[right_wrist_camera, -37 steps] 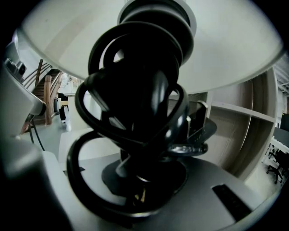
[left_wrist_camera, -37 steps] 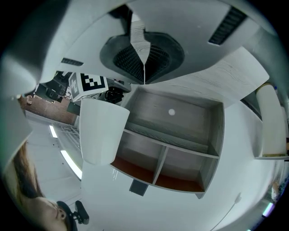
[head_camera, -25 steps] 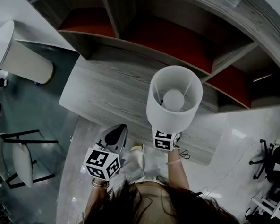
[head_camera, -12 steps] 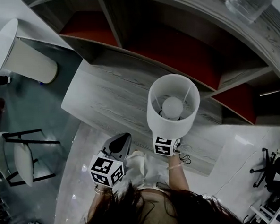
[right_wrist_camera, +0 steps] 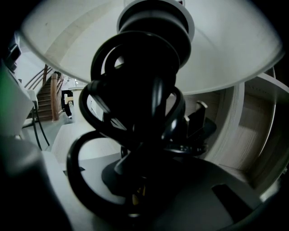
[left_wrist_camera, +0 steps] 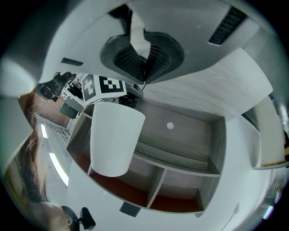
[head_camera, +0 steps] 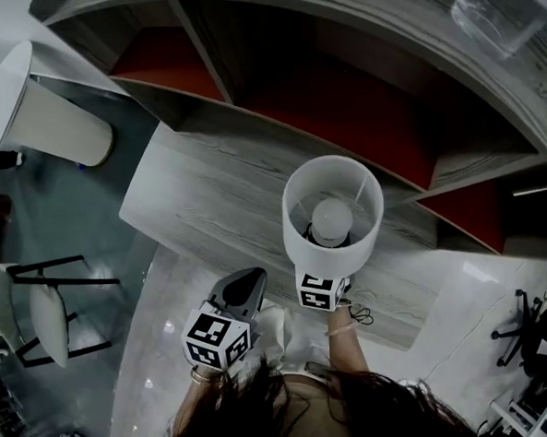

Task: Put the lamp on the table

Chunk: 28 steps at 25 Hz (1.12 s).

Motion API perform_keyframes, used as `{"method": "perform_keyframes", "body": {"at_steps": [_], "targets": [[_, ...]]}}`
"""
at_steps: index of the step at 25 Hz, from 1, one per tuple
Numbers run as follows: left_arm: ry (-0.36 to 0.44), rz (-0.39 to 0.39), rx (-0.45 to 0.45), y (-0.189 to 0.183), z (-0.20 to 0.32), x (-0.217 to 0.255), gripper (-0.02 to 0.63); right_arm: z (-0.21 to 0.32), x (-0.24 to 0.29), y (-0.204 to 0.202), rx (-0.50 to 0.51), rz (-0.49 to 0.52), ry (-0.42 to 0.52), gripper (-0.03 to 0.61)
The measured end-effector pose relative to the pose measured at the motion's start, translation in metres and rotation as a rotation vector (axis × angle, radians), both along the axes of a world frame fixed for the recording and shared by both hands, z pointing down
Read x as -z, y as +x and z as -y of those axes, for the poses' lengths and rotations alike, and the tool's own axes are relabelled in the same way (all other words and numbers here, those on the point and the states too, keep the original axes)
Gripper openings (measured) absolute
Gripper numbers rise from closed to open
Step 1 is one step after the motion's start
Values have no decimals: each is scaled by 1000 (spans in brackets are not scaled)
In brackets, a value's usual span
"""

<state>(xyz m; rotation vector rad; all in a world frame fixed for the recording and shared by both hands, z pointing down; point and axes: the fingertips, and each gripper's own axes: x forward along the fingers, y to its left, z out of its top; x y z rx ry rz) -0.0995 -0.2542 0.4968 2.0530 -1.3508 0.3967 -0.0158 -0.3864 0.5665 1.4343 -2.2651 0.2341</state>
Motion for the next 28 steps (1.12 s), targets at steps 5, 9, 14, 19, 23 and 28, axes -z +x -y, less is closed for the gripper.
{"method": "perform_keyframes", "body": {"at_steps": [5,9,14,19,23,28], "targets": [[-10,-13,-23,11,2,-1,17,-1,1,1,-6,9,18,35],[-20,-14,-58,20,-1,-4,17,-1,2,2,-17,20,29,35],[-47,-22,-90,27,-8,-10,17,-3,1,5,-27,23,51,35],[-30,-17,-108,26,-7,-12,17,-7,0,7,-30,29,77,35],[-31,-9,-112,25,-9,-13,17,-10,0,9,-34,42,88,37],[-36,-7,-123,27,-13,-15,17,-14,0,11,-35,55,113,37]]}}
